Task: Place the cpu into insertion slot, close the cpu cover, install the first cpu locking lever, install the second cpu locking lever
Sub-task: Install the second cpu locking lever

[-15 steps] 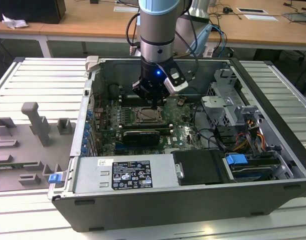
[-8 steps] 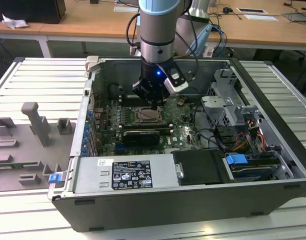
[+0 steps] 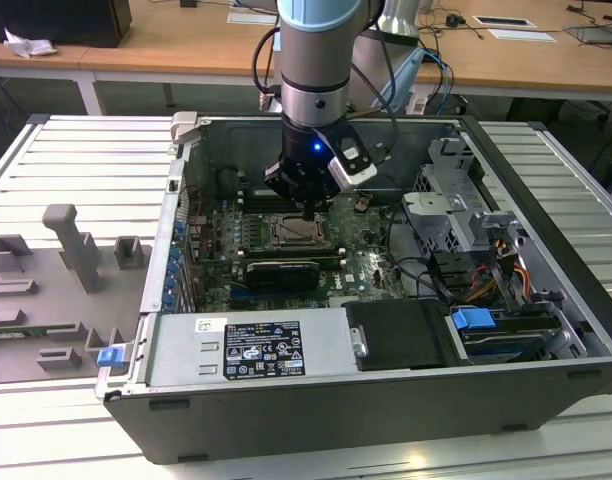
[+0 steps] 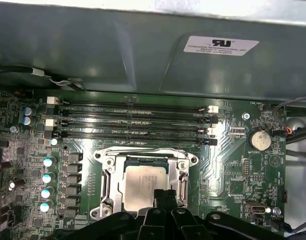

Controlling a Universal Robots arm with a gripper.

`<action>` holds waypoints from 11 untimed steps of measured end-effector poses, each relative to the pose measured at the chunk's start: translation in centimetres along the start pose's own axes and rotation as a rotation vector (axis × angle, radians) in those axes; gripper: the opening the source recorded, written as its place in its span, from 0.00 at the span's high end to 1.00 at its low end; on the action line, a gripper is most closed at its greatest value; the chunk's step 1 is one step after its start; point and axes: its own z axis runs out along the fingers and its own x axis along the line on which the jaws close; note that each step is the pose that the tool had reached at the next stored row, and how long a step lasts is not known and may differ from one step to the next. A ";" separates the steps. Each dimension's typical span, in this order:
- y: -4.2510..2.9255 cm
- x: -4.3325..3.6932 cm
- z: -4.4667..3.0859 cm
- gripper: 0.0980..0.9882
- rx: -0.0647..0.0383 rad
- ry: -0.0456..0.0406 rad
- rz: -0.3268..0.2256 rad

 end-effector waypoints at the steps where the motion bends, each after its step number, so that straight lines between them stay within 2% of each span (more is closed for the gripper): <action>1: 0.02 -0.02 -0.33 0.99 0.000 -0.0001 0.000; 2: -0.15 -0.01 -0.37 0.99 0.000 -0.0001 0.000; 5: -1.49 0.05 -0.46 0.99 0.000 0.0000 0.000; 7: -1.79 0.07 -0.47 0.99 0.000 0.0000 0.000; 11: -2.91 0.12 -0.54 0.99 0.000 -0.0001 0.000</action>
